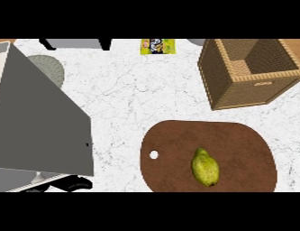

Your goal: Pick the pear from the cutting board and place it in the basket

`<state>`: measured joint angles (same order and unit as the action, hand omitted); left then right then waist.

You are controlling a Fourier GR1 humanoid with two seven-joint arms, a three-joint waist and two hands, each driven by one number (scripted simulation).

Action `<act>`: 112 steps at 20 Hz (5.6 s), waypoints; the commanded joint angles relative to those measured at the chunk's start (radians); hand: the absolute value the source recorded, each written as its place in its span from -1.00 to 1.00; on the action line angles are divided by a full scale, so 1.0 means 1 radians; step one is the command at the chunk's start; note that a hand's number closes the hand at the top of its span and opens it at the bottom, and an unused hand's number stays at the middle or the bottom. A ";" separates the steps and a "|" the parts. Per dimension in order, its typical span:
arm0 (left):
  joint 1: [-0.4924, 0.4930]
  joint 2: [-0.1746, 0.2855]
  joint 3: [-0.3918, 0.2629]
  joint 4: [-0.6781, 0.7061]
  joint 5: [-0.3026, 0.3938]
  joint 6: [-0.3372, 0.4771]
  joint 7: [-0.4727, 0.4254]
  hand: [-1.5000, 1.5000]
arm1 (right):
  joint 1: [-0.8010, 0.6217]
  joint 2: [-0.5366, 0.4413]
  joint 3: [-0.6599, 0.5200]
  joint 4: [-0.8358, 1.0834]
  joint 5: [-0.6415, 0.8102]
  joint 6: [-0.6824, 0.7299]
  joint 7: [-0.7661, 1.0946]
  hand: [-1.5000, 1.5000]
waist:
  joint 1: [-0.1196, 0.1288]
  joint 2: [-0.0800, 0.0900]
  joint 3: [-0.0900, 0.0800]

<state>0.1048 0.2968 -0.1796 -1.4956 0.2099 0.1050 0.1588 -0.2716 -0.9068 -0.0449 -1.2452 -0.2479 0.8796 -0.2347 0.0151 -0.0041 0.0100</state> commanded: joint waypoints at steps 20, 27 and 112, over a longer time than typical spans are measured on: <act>0.044 0.027 0.046 0.087 -0.018 0.010 0.077 0.00 | 0.053 0.320 0.189 -0.083 0.259 -0.165 -0.073 -1.00 | -0.012 0.006 -0.009; 0.062 0.036 0.054 0.031 -0.006 0.001 0.115 0.00 | 0.115 0.354 0.206 -0.065 0.340 -0.208 -0.164 -1.00 | -0.013 0.005 -0.009; 0.041 -0.019 0.113 0.128 -0.052 -0.055 0.059 0.00 | -0.379 0.892 0.304 -0.871 1.087 -0.804 1.297 1.00 | -0.027 0.004 -0.012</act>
<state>0.1353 0.2667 -0.0945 -1.5045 0.1657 0.0403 0.1796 -0.5384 -0.0080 0.3824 -2.0692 0.8656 -0.0083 0.9710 -0.0083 -0.0120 0.0064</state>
